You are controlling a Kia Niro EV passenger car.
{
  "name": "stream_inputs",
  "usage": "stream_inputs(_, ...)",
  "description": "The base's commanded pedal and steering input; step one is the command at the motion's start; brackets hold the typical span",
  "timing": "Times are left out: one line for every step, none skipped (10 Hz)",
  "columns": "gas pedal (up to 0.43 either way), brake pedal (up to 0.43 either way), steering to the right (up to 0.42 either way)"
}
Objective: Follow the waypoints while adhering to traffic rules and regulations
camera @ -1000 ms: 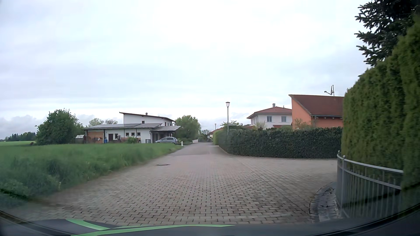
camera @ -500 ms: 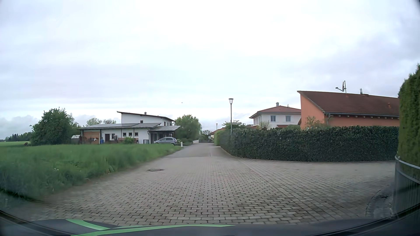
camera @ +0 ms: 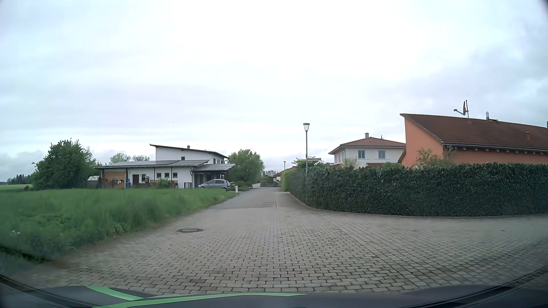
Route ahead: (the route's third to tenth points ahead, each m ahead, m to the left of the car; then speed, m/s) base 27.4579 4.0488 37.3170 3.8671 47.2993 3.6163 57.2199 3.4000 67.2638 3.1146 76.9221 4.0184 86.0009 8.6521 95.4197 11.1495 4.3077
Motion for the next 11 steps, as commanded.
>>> stream_inputs(0.000, 0.000, -0.009)
stream_inputs(0.020, 0.000, -0.009)
stream_inputs(0.028, 0.000, -0.009)
stream_inputs(0.059, 0.000, -0.009)
stream_inputs(0.079, 0.000, -0.009)
stream_inputs(0.079, 0.000, -0.009)
stream_inputs(0.087, 0.000, -0.008)
stream_inputs(0.098, 0.000, -0.009)
stream_inputs(0.098, 0.000, -0.009)
stream_inputs(0.098, 0.000, -0.009)
stream_inputs(0.098, 0.000, -0.009)
